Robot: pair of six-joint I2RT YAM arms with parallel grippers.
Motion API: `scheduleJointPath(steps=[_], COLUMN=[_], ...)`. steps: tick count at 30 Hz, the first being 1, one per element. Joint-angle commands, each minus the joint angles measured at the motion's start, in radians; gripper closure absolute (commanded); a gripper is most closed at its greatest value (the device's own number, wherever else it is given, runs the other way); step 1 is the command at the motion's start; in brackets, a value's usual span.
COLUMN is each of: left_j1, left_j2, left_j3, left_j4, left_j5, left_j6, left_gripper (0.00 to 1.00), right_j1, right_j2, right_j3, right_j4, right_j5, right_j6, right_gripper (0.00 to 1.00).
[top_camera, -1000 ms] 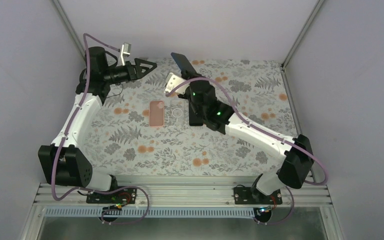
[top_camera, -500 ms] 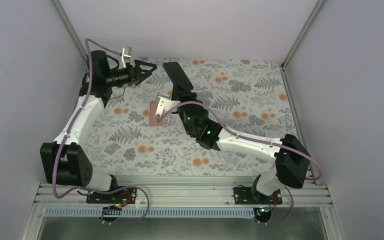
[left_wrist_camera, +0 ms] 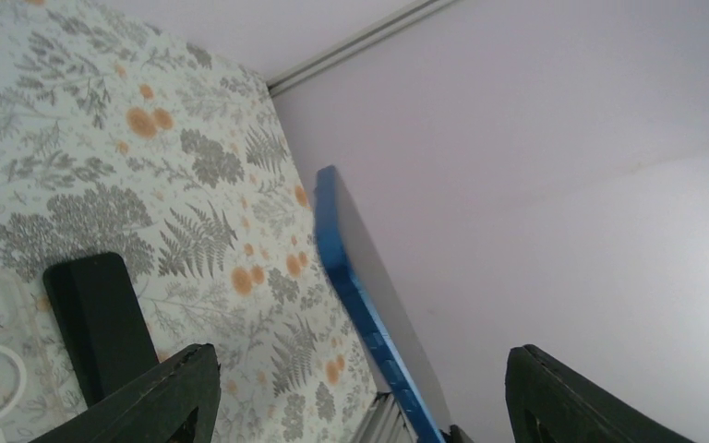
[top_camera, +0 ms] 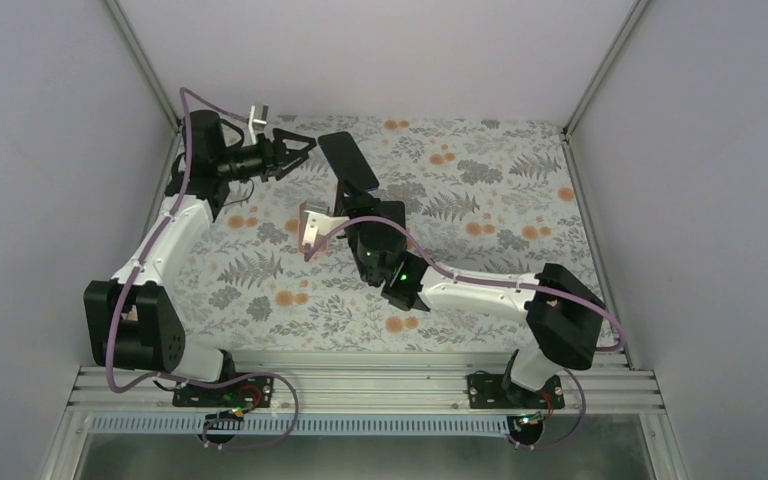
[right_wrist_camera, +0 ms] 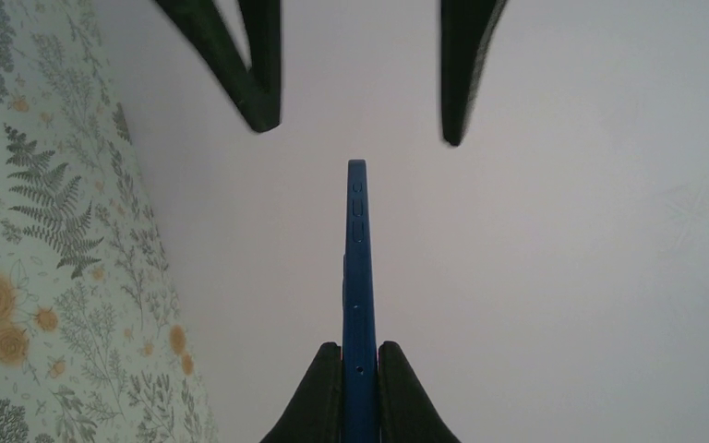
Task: Take the phone out of the phone case
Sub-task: Place the phone at the center of the board.
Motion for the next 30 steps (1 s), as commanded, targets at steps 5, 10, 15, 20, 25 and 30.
scheduleJointPath(steps=[5,10,15,20,25,30], left_j1=[-0.041,-0.071,-0.094,-0.104,-0.103,-0.104], left_j2=[0.033,0.040,0.046,0.058,0.060,0.060], left_j3=[-0.022,-0.028,-0.041,-0.041,-0.045,-0.045], left_j4=[0.064,0.071,0.078,0.093,0.101,0.104], left_j5=[0.017,0.020,0.020,0.028,0.028,0.029], left_j6=[-0.053,-0.051,-0.053,-0.064,-0.078,-0.080], left_gripper=[0.28,0.37,0.47,0.59,0.73,0.85], right_j1=[0.033,0.042,0.050,0.055,0.058,0.060], right_j2=[0.004,0.024,0.040,0.046,0.049,0.049], right_j3=[-0.005,-0.008,-0.007,-0.014,-0.021,-0.032], right_j4=[0.132,0.133,0.141,0.147,0.155,0.183], right_j5=[0.021,0.026,0.030,0.033,0.038,0.043], right_j6=[-0.045,-0.042,-0.048,-0.052,-0.065,-0.080], right_gripper=[0.96,0.96,0.96,0.96,0.96,0.95])
